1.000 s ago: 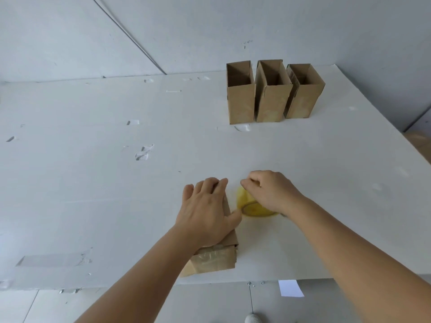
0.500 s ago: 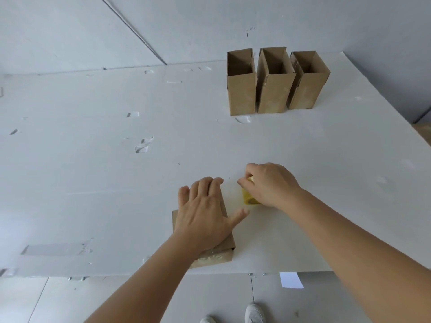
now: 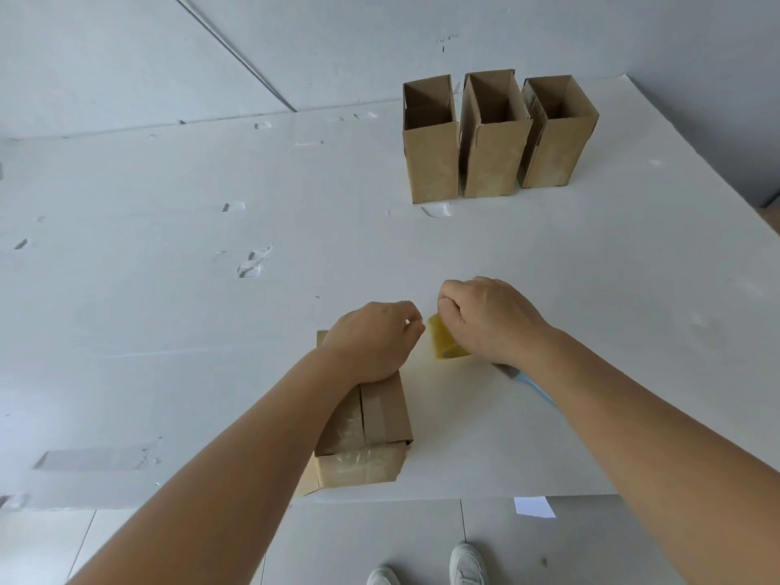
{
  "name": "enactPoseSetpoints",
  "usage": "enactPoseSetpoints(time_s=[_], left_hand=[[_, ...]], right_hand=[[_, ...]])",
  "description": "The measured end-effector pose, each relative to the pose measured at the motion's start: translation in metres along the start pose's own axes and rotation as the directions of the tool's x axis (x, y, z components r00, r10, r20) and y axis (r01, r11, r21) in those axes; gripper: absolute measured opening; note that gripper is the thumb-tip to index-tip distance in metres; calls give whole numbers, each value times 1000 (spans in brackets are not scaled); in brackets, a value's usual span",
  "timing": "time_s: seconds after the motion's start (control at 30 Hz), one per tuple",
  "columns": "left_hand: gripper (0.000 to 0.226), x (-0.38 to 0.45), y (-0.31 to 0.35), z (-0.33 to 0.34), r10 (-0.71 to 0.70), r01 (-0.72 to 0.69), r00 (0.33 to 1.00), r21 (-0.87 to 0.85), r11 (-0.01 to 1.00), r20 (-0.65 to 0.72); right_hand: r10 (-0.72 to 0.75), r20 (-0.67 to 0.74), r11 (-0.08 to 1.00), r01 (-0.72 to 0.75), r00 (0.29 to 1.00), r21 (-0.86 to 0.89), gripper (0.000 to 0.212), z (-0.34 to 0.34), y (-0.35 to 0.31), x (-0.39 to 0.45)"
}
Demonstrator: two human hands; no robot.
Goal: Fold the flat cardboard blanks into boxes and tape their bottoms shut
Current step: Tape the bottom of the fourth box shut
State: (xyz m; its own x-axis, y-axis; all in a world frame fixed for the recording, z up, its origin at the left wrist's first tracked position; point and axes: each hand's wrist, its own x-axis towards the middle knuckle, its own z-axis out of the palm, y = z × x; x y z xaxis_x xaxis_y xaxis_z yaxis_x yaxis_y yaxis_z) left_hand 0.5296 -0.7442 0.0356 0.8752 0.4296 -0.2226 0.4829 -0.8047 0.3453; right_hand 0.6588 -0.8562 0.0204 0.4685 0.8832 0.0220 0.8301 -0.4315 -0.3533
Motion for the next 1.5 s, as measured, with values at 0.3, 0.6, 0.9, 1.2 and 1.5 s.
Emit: enactPoseSetpoints(time_s=[0.3,0.6,0.9,1.2,1.5], left_hand=[[36,-14,-8,2,-100,49,971,-227,973,-218],[41,-24,-1,25,-109,85,949,-92,992,-297],[41,-11,-5,18,-65,64,978,-13,998,-200],[31,8,4,-7,-56,51,998,178,983,18],[36,-11,5,-11,-133,84,918,-143,986,-374]], right_hand=[[-287,-150,954,267,946,-139,36,-10,-10,12],[-222,-1,956,218,975,-196,30,7,-7,10],[-276,-108,924,232,955,-305,27,6,-4,14],[-250,-167,939,197,954,-283,29,5,2,8],[-215,-257,967,169,942,-191,29,8,-1,10]])
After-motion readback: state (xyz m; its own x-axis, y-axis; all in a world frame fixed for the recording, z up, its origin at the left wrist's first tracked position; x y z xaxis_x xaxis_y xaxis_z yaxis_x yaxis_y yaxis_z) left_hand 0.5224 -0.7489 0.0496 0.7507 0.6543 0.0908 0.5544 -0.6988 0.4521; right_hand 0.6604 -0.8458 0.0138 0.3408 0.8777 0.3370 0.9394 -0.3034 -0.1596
